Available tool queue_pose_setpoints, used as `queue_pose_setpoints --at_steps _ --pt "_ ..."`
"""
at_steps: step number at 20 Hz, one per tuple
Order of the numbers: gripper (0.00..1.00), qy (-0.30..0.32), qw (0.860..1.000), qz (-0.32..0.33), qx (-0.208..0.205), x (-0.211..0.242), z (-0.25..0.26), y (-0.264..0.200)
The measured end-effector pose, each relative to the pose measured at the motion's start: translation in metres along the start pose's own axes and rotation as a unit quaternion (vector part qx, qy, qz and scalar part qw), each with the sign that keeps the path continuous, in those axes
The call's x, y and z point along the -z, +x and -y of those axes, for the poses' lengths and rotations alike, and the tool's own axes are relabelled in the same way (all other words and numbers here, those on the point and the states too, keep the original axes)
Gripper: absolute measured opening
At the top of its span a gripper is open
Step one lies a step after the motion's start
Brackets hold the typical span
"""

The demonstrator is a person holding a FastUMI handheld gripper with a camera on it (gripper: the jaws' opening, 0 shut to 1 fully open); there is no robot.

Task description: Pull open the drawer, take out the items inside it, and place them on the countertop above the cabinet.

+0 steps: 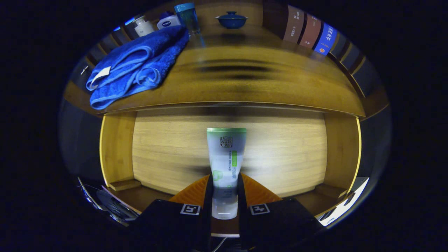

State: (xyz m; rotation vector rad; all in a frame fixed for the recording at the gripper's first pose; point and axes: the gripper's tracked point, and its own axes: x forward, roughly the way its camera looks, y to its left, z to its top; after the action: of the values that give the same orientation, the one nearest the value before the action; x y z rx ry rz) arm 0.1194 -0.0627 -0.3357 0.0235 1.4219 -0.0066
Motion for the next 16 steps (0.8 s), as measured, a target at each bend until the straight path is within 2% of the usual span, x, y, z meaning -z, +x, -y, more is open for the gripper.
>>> queue_pose_setpoints --at_steps 6,11,13,16 --pt "0.36 0.002 1.0 0.01 -0.02 -0.006 -0.002 -0.05" --pt "0.36 0.022 0.997 0.059 -0.037 -0.053 -0.004 -0.078" --pt "0.36 0.034 0.996 0.07 -0.034 -0.075 -0.005 -0.08" --pt "0.36 0.036 0.996 0.079 -0.008 -0.105 0.003 -0.073"
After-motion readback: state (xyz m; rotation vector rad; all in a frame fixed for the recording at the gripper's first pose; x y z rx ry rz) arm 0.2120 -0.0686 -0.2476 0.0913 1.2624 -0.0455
